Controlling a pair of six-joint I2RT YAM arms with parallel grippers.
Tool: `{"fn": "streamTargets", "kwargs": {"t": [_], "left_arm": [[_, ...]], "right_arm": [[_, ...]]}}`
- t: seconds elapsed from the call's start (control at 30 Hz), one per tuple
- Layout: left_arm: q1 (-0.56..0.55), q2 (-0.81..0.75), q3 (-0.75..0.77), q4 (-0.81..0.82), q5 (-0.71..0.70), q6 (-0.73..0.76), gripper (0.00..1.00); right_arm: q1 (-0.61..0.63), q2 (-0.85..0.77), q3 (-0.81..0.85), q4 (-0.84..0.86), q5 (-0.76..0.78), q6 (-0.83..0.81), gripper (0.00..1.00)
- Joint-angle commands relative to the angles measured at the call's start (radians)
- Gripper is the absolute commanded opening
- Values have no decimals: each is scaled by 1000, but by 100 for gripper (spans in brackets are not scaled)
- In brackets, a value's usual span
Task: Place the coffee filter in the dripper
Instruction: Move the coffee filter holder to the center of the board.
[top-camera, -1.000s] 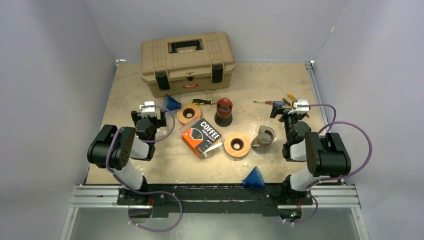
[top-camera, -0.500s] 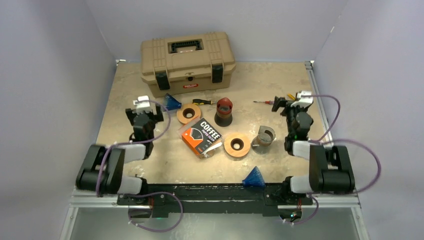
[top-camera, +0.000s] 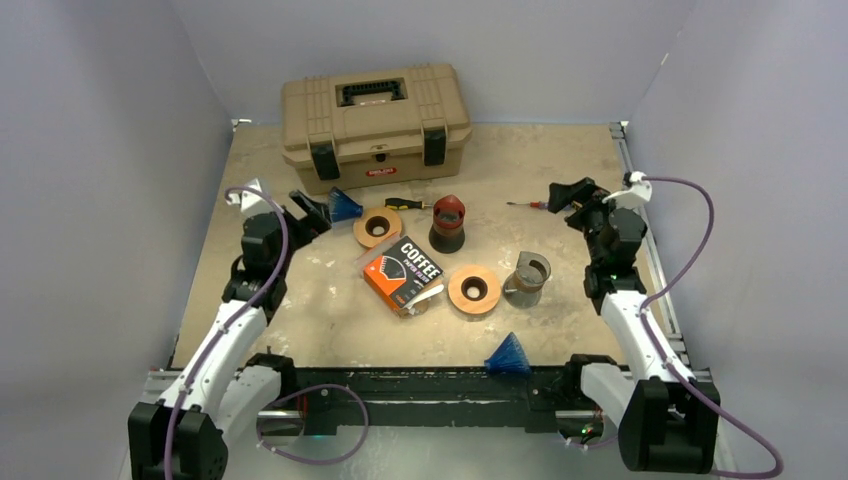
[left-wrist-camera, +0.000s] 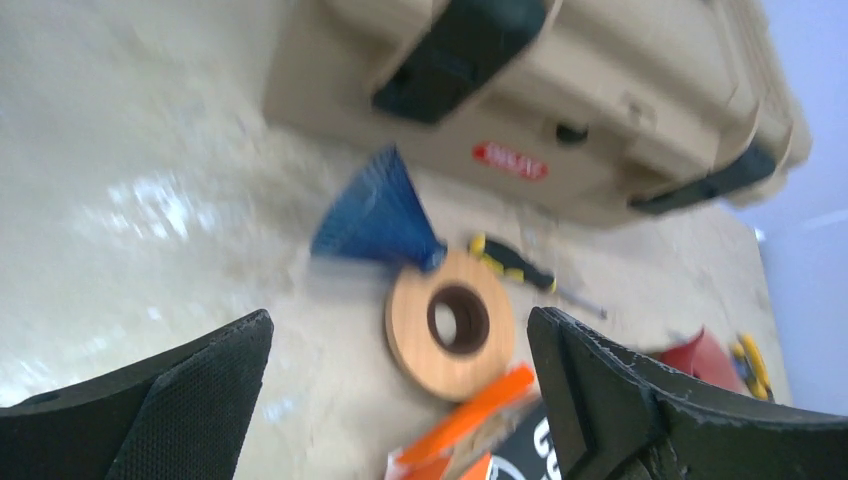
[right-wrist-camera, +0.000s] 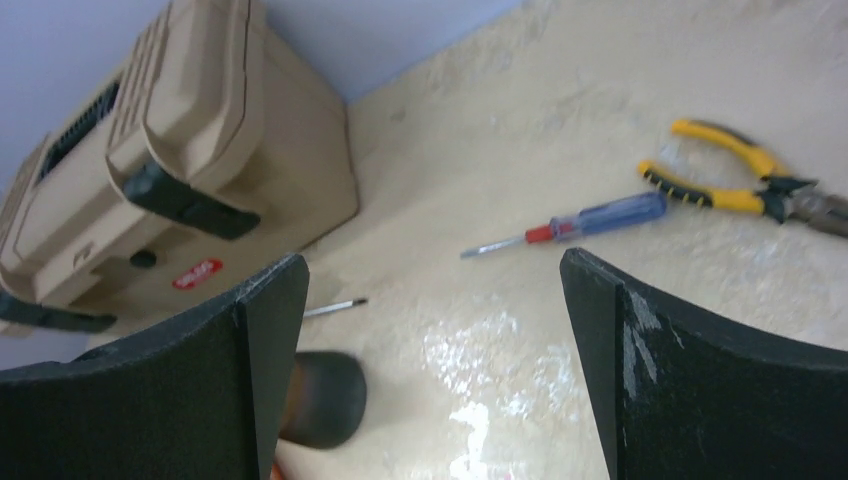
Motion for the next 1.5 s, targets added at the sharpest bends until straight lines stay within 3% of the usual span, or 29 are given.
{"fn": "streamTargets", "kwargs": {"t": [0.0,0.13,0.2,0.37,0.63,0.8,1.03,1.47], "left_arm": [[0,-13,-99,-33,229,-177,100],[0,18,-171,14,294,-222,99],[0,42,-181,10,316,-225,99],[0,80,-165,-58,335,-191,99],[0,-12,-187,-55,368,-223,99],[0,-36,-228,65,430,-303,99],[0,-31,-186,62,492,-297,98],[0,-116,-99,96,574,-204,97]], "right_arm": [[3,-4,34,-169,-157,20,99],[5,6,86,-207,-396,-43,99],[25,12,137,-276,-433,-78,99],[150,30,205,-358,-421,-125,99],[451,115,208,-400,-272,-145,99],[549,171,157,-336,-304,-121,99],[596,227,123,-272,-334,-98,99],[613,445,-1,148,-409,67,95]]}}
